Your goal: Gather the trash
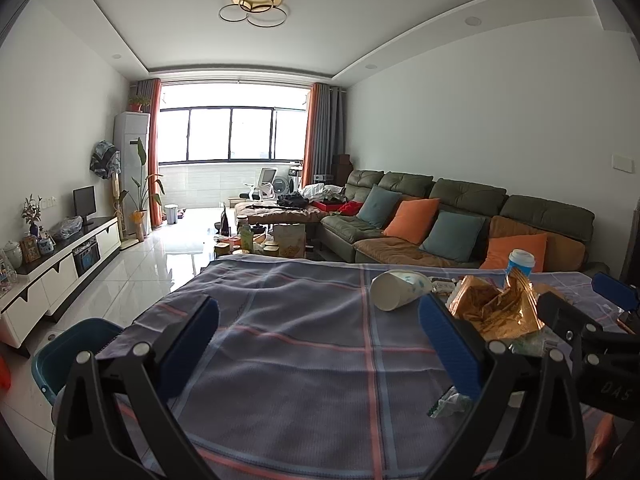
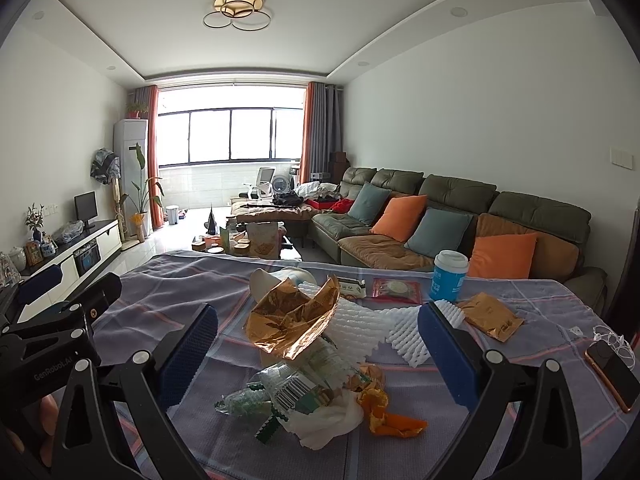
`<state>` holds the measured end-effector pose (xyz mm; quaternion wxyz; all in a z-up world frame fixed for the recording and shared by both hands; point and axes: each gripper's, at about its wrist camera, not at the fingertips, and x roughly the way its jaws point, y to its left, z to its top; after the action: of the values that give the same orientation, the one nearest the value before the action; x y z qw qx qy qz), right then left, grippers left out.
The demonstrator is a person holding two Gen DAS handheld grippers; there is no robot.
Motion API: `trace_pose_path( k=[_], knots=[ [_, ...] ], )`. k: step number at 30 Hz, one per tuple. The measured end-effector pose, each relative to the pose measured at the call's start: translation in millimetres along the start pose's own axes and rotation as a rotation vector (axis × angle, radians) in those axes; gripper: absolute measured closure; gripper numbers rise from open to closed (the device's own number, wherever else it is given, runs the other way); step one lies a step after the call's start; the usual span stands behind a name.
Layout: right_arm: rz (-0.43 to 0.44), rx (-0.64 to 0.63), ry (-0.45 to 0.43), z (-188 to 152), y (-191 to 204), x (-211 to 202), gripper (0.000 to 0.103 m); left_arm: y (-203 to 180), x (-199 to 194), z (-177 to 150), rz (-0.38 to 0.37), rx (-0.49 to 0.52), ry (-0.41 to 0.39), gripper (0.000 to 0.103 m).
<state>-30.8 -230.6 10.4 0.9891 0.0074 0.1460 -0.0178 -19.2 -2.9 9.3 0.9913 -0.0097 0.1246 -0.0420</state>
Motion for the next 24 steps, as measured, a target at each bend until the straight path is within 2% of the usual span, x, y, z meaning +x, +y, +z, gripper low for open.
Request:
trace_pose_path(
  k=[14, 24],
  knots=[
    [0.001, 0.000, 0.002, -0.6, 0.7, 0.2, 0.004, -3.6, -2.7, -2.9, -0.016, 0.003, 0.000, 0.003],
    [0.015, 0.027, 0.023, -1.0, -8.5, 7.6, 0.004, -14.7, 2.9, -5.7, -0.086, 0.033, 0.030, 0.003]
  ],
)
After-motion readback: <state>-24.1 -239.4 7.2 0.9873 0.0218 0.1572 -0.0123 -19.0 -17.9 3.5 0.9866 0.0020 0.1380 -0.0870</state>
